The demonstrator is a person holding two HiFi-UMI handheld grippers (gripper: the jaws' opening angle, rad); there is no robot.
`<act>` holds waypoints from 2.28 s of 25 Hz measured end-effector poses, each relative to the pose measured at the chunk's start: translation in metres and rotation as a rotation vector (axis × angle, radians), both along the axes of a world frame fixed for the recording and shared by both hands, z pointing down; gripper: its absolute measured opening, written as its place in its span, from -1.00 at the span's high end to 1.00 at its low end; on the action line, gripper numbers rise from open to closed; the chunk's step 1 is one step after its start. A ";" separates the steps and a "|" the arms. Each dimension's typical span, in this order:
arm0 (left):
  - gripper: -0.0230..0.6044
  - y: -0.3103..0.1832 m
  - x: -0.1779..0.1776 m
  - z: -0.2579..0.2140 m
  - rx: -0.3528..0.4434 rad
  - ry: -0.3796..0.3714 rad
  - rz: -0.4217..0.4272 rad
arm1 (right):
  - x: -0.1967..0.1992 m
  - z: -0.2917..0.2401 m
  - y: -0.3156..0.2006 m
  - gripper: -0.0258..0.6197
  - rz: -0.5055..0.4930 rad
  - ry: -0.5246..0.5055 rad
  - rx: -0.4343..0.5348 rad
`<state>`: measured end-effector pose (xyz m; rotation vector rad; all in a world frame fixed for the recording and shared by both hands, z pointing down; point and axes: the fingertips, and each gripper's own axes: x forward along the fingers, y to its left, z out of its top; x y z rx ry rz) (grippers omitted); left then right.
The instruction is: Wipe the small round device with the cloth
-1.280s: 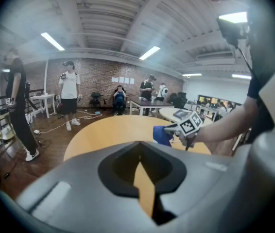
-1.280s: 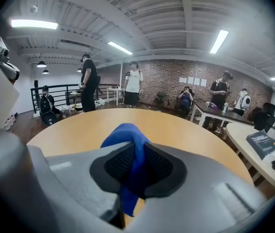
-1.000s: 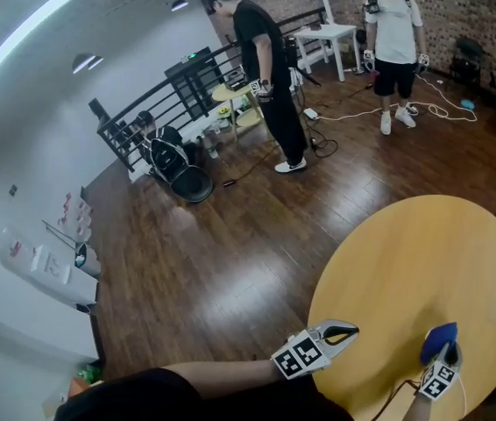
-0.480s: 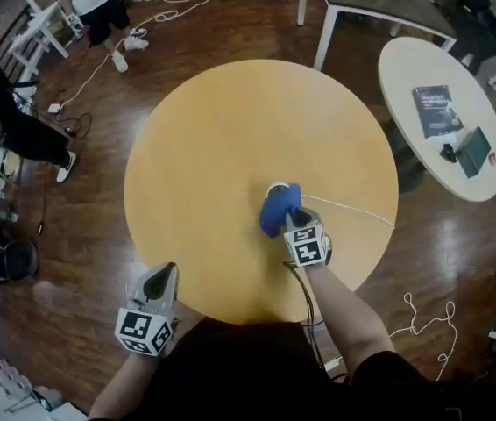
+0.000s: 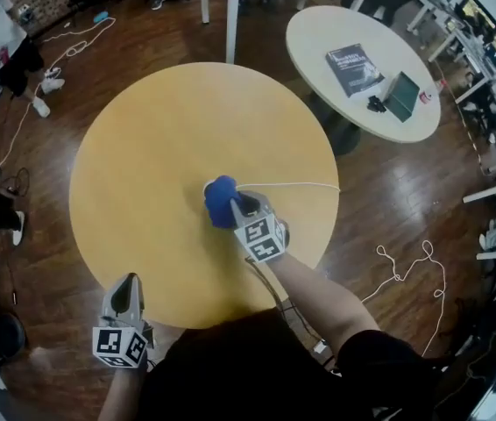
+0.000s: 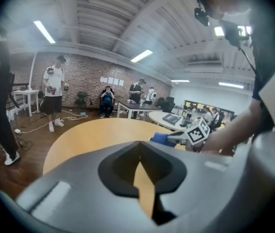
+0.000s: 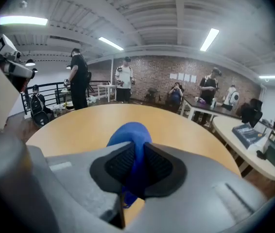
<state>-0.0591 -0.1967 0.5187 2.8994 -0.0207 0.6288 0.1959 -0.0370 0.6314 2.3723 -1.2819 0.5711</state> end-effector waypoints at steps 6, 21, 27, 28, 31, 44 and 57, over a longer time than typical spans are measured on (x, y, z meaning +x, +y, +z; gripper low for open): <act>0.92 0.006 0.006 0.020 -0.027 0.005 0.024 | 0.019 -0.020 -0.021 0.75 -0.040 0.079 -0.004; 0.92 -0.002 -0.022 0.021 -0.024 -0.024 -0.075 | 0.009 0.014 -0.058 0.75 -0.183 0.061 -0.132; 0.92 0.001 -0.024 0.016 -0.018 -0.027 -0.081 | -0.005 0.016 -0.071 0.75 -0.243 0.053 -0.139; 0.92 0.001 -0.025 0.015 -0.016 -0.028 -0.083 | -0.009 0.018 -0.074 0.75 -0.260 0.047 -0.143; 0.92 0.001 -0.029 0.015 -0.013 -0.032 -0.095 | -0.019 0.026 -0.081 0.75 -0.292 0.033 -0.149; 0.92 -0.001 -0.050 0.016 -0.015 -0.049 -0.152 | -0.054 0.075 -0.080 0.75 -0.347 -0.074 -0.229; 0.92 0.000 -0.029 0.008 -0.004 -0.008 -0.096 | -0.090 0.066 -0.030 0.75 -0.348 -0.072 -0.230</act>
